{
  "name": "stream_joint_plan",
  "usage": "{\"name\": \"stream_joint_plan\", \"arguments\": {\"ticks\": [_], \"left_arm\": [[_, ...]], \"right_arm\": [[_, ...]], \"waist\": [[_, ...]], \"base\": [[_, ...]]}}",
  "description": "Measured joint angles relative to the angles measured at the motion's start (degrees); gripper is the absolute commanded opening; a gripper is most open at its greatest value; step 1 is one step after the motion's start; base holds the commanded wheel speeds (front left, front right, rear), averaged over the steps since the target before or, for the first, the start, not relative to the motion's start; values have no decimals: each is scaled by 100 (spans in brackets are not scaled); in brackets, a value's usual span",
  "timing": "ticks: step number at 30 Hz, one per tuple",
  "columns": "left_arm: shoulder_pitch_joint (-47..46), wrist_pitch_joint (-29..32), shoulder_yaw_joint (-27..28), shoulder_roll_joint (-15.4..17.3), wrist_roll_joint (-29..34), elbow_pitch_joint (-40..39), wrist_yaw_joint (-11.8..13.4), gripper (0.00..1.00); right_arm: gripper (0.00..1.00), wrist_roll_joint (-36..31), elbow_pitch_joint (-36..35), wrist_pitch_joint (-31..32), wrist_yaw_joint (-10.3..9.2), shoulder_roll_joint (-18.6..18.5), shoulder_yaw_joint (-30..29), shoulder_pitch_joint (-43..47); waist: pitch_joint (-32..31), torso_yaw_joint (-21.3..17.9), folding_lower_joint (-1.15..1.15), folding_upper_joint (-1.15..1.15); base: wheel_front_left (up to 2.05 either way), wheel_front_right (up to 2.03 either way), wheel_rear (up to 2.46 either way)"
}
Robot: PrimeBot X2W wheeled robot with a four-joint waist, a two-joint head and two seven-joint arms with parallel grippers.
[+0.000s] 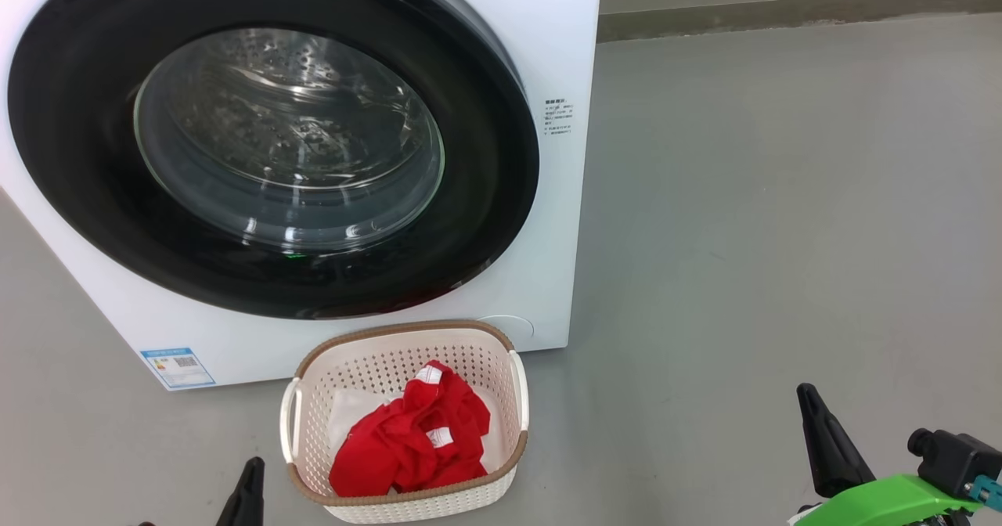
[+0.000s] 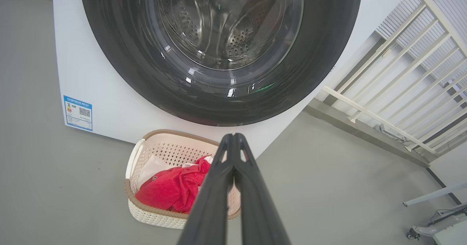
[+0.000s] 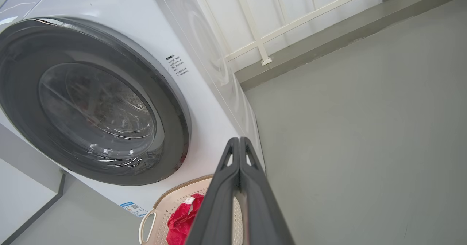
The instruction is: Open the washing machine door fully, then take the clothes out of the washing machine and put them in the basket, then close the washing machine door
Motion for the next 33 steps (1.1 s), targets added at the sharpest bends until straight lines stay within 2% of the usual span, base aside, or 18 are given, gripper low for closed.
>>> {"name": "stream_joint_plan", "arguments": {"ticks": [33], "left_arm": [[-291,530,175,-103,-2030,81,0,0]], "right_arm": [[0,2105,0,560,-15,-1,-183,-224]], "waist": [[75,-13,-1,0]], "base": [[0,0,0]]}}
